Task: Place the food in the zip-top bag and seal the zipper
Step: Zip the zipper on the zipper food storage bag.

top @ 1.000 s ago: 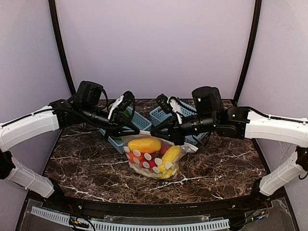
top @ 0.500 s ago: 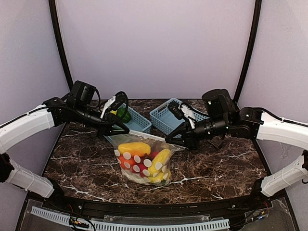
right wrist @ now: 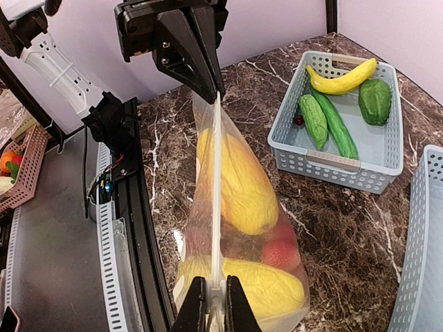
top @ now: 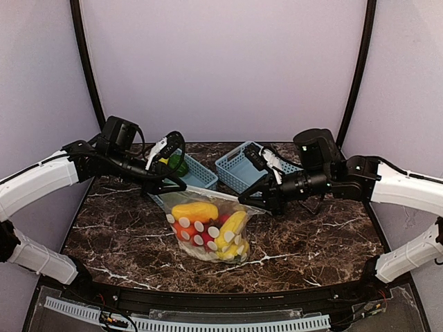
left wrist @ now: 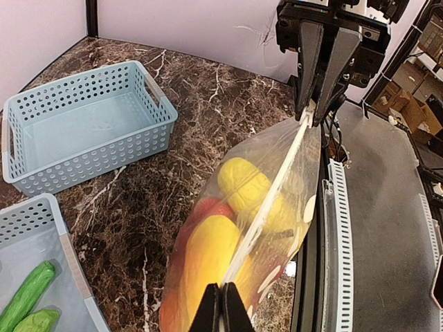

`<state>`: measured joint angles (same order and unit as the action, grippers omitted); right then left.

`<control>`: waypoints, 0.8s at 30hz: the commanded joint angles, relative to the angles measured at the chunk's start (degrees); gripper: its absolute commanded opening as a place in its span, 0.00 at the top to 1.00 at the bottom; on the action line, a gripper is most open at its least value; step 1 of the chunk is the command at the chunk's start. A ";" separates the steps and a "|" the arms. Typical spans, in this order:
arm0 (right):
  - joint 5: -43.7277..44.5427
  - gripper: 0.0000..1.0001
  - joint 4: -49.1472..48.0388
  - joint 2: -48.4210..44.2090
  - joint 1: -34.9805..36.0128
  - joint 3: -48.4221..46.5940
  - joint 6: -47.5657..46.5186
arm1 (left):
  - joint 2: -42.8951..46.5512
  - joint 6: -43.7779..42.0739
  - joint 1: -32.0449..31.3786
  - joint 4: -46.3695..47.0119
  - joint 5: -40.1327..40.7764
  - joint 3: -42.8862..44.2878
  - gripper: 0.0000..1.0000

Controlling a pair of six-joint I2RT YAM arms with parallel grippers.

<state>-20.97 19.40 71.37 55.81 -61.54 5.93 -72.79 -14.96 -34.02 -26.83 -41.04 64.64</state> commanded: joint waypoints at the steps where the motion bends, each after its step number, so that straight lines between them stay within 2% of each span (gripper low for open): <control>1: 0.20 1.00 12.27 -4.79 -0.97 1.95 0.86 | 2.10 1.11 4.01 -3.58 14.18 -1.60 0.99; 15: -1.26 1.00 16.42 -6.17 -1.92 2.46 0.23 | 4.27 -1.04 4.84 -3.29 21.46 -3.10 0.99; 19: -2.90 1.00 15.10 -5.35 -1.93 1.41 0.69 | 3.72 -1.15 4.80 -4.04 15.12 -2.02 0.99; 21: -5.82 1.00 11.25 -4.46 -1.89 1.76 2.08 | 3.37 -0.28 4.37 -3.29 11.30 -1.86 0.99; 24: -9.83 1.00 4.36 -2.84 -1.48 2.84 4.40 | 2.58 0.39 1.01 -2.74 9.65 -1.26 0.99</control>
<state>-23.44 17.58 70.59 55.20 -60.40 7.29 -71.02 -15.29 -34.35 -24.38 -39.92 63.07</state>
